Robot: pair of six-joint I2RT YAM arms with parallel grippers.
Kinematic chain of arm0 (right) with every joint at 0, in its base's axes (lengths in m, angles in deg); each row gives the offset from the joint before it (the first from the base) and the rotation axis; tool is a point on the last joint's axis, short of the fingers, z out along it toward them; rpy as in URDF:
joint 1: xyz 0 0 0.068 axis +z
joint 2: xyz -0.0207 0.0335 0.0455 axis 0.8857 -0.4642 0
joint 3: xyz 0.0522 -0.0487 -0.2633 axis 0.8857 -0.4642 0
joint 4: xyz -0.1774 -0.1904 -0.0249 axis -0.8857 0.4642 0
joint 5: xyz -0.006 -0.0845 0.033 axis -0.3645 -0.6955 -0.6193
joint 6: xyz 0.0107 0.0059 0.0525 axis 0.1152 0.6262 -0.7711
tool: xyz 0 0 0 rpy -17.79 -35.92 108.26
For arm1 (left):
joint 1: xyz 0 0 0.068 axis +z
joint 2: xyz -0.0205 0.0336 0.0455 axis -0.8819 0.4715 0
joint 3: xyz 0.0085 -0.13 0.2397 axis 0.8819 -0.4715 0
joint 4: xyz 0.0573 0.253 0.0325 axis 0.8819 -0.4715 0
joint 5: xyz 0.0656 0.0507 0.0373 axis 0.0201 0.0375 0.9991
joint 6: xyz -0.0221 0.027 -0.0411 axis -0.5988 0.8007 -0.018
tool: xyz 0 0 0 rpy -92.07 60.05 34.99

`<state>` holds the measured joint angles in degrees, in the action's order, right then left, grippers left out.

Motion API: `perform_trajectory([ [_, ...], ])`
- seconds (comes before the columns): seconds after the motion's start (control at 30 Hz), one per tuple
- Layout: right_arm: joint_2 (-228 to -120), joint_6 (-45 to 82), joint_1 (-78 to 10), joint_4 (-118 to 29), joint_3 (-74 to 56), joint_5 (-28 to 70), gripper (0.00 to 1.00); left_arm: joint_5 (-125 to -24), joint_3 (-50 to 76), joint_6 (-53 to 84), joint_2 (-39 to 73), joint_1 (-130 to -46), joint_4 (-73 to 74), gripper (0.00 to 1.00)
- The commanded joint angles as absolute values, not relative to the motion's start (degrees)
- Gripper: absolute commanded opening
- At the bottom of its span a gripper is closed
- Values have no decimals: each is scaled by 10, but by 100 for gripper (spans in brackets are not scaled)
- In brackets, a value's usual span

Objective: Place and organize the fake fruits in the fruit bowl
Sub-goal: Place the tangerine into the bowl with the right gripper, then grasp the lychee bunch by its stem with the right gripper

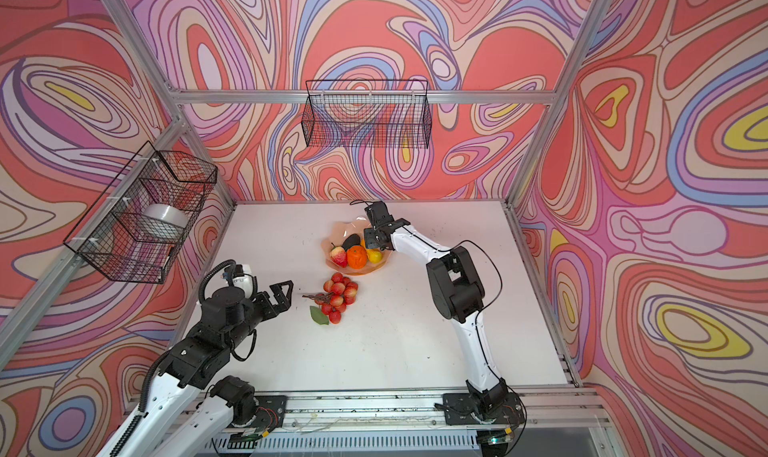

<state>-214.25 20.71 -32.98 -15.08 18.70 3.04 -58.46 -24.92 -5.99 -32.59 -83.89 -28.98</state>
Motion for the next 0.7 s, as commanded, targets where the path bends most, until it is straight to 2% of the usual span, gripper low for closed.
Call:
perform_trajectory([
  [0.0,-2085,204,-332,-155,166,37,75,-576,-252,-55,-336,-835,-295,100],
  [0.1,-2023,214,-332,-164,132,42,76,-573,-253,-52,-342,-835,-297,100],
  [0.27,-1896,262,-313,-260,-4,209,74,-538,-261,-65,-373,-836,-343,100],
  [0.37,-1843,339,-256,-281,-59,260,73,-533,-269,-60,-413,-836,-370,100],
  [0.53,-1834,390,-176,-317,-110,351,71,-556,-273,-70,-474,-835,-401,100],
  [0.67,-1870,414,-133,-292,-89,352,70,-577,-268,-81,-508,-835,-425,100],
])
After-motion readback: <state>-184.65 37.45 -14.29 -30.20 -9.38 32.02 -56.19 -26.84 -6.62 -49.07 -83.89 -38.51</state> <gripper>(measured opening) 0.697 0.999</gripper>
